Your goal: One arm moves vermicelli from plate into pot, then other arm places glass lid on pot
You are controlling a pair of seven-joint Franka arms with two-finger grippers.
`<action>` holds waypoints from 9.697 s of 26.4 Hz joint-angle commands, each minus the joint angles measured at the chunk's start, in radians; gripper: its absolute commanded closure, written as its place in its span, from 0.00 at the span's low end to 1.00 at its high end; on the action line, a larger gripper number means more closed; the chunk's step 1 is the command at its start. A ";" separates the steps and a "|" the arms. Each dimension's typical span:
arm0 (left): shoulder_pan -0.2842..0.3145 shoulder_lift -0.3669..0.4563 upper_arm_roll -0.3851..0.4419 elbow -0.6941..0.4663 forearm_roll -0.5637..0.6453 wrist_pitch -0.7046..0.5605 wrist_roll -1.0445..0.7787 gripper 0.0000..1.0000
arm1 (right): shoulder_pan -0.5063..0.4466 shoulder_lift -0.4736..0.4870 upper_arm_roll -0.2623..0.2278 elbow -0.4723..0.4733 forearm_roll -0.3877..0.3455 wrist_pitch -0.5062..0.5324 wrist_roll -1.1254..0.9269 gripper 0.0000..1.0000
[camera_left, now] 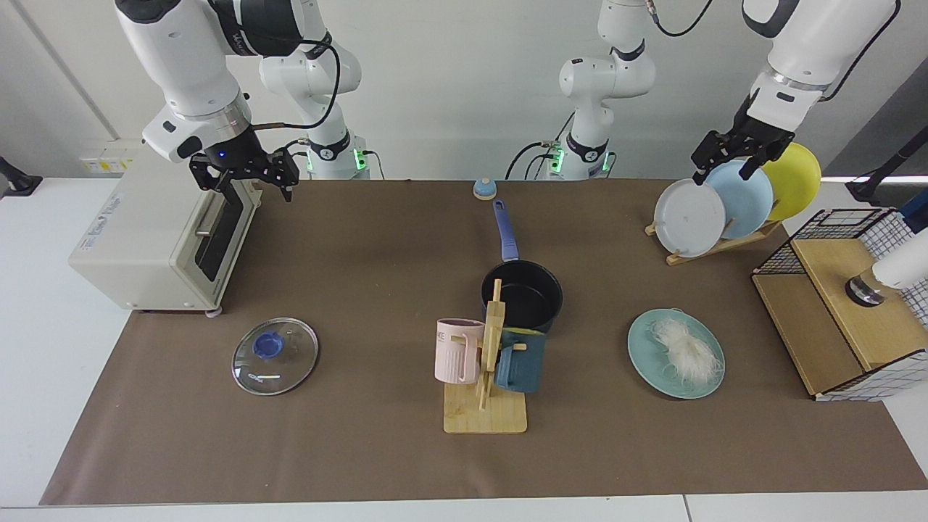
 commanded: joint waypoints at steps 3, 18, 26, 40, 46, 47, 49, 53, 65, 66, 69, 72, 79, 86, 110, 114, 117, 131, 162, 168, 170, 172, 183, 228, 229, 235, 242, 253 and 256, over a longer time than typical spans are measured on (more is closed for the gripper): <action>-0.004 -0.017 0.001 -0.023 -0.006 0.007 0.008 0.00 | -0.005 -0.022 0.002 -0.023 -0.005 0.002 -0.022 0.00; -0.004 -0.015 0.001 -0.023 -0.006 0.016 0.008 0.00 | -0.019 -0.017 0.002 -0.023 -0.016 0.024 -0.022 0.00; 0.007 0.030 0.001 0.003 -0.002 0.095 -0.006 0.00 | -0.021 0.018 0.002 0.026 -0.014 0.044 -0.006 0.01; -0.001 0.303 0.001 0.020 -0.014 0.347 -0.070 0.00 | 0.002 0.361 -0.007 0.402 -0.019 0.046 0.007 0.01; -0.002 0.425 -0.001 0.022 -0.006 0.518 -0.141 0.00 | -0.004 0.455 -0.010 0.440 -0.029 0.131 0.007 0.01; -0.001 0.437 -0.001 0.023 -0.006 0.533 -0.144 0.00 | -0.007 0.458 -0.007 0.434 -0.037 0.140 0.007 0.01; -0.001 0.471 -0.005 0.028 -0.003 0.549 -0.156 0.00 | -0.011 0.470 -0.005 0.414 -0.039 0.168 0.007 0.01; -0.007 0.575 -0.013 0.094 0.030 0.610 -0.239 0.00 | -0.027 0.471 -0.005 0.296 -0.036 0.315 0.008 0.00; -0.001 0.646 -0.015 0.092 0.055 0.731 -0.275 0.00 | -0.085 0.472 -0.005 0.000 -0.022 0.592 0.007 0.00; -0.002 0.652 -0.015 0.092 0.055 0.734 -0.276 0.00 | -0.085 0.469 -0.005 -0.018 -0.022 0.609 0.007 0.00; -0.009 0.658 -0.016 0.077 0.053 0.743 -0.271 0.00 | -0.082 0.472 -0.004 -0.040 -0.020 0.622 0.008 0.00; -0.009 0.679 -0.015 0.069 0.055 0.776 -0.274 0.01 | -0.077 0.477 -0.004 -0.040 -0.020 0.623 0.008 0.00; -0.018 0.701 -0.015 0.083 0.067 0.724 -0.273 0.39 | -0.067 0.475 -0.002 -0.042 -0.013 0.623 0.017 0.00; -0.012 0.681 -0.036 0.192 0.069 0.480 -0.255 1.00 | -0.067 0.475 -0.004 -0.064 -0.013 0.629 0.017 0.00; -0.044 0.328 -0.318 0.160 0.049 0.179 -0.537 1.00 | -0.074 0.475 -0.004 -0.063 -0.013 0.656 0.007 0.77; -0.044 0.305 -0.357 0.054 -0.028 0.337 -0.549 1.00 | -0.067 0.461 -0.002 -0.057 -0.013 0.654 0.010 0.81; -0.051 0.276 -0.366 -0.010 -0.059 0.392 -0.543 1.00 | -0.065 0.446 0.001 -0.054 -0.013 0.639 0.011 0.84; -0.154 0.428 -0.374 -0.066 -0.042 0.550 -0.601 1.00 | -0.061 0.307 0.005 -0.057 -0.011 0.531 0.013 1.00; -0.125 0.448 -0.368 -0.132 -0.011 0.624 -0.563 0.00 | -0.018 -0.003 0.005 -0.055 -0.008 0.100 0.051 1.00; -0.091 0.364 -0.358 -0.026 -0.009 0.414 -0.551 0.00 | 0.068 -0.007 0.007 -0.051 0.004 0.120 0.161 1.00; -0.073 0.337 -0.357 0.008 -0.008 0.345 -0.542 0.00 | 0.114 -0.005 0.008 -0.045 0.010 0.123 0.224 1.00; -0.050 0.314 -0.355 0.032 0.009 0.296 -0.517 0.00 | 0.168 0.003 0.007 -0.023 0.010 0.122 0.293 1.00; -0.005 0.115 -0.196 0.036 0.018 0.121 -0.319 0.00 | 0.459 0.209 0.005 0.188 -0.011 0.120 0.674 1.00; 0.077 0.064 -0.088 0.017 0.014 0.050 -0.014 0.00 | 0.693 0.745 -0.039 0.606 -0.048 0.240 0.814 1.00; 0.077 0.064 -0.088 0.017 0.015 0.049 -0.012 0.00 | 0.693 0.744 -0.041 0.601 -0.048 0.241 0.812 1.00; 0.077 0.063 -0.088 0.017 0.014 0.047 -0.012 0.00 | 0.690 0.737 -0.039 0.594 -0.042 0.251 0.804 1.00; 0.077 0.063 -0.087 0.017 0.014 0.046 -0.012 0.00 | 0.687 0.736 -0.039 0.594 -0.040 0.252 0.801 1.00; 0.077 0.063 -0.087 0.017 0.014 0.046 -0.012 0.00 | 0.674 0.737 -0.038 0.595 -0.034 0.261 0.797 1.00; 0.077 0.063 -0.087 0.017 0.015 0.046 -0.012 0.00 | 0.673 0.737 -0.038 0.597 -0.034 0.263 0.797 1.00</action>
